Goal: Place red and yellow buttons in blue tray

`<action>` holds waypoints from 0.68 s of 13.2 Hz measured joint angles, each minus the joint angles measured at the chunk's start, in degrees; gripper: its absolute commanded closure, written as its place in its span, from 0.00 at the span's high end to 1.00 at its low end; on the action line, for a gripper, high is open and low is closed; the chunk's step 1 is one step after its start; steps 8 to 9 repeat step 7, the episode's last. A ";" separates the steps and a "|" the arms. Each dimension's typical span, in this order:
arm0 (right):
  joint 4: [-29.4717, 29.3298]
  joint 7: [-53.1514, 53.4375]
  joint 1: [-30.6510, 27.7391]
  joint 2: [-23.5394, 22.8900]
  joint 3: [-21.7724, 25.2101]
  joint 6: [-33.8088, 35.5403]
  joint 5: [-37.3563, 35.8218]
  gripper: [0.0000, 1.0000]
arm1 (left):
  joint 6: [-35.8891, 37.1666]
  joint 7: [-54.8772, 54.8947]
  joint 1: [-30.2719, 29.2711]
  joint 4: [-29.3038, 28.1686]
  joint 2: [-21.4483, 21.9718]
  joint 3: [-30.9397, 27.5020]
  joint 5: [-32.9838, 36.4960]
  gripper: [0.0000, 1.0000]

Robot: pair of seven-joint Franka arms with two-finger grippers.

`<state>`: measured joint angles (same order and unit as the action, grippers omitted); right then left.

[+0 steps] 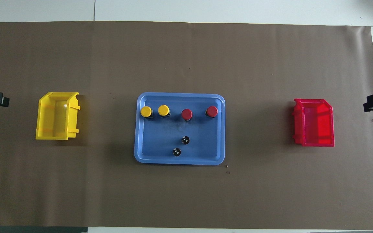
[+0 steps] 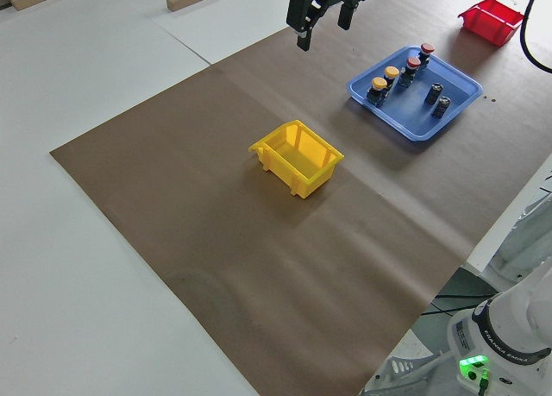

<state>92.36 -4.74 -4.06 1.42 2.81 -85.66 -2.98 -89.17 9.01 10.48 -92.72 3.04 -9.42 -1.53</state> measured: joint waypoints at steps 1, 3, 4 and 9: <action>0.00 0.00 0.00 0.00 0.00 0.01 0.00 1.00 | 0.00 -0.08 -0.05 0.00 -0.01 0.27 0.00 1.00; 0.00 0.00 0.00 0.00 0.00 0.01 0.00 1.00 | -0.04 -0.12 -1.93 0.00 -0.02 1.88 0.00 1.00; 0.00 0.00 0.00 0.00 0.00 0.01 0.00 1.00 | -0.06 -0.12 -3.92 0.01 -0.02 3.59 0.00 1.00; 0.00 0.00 0.00 0.00 0.00 0.01 0.00 1.00 | -0.09 -0.11 -6.84 0.03 -0.02 6.28 0.00 1.00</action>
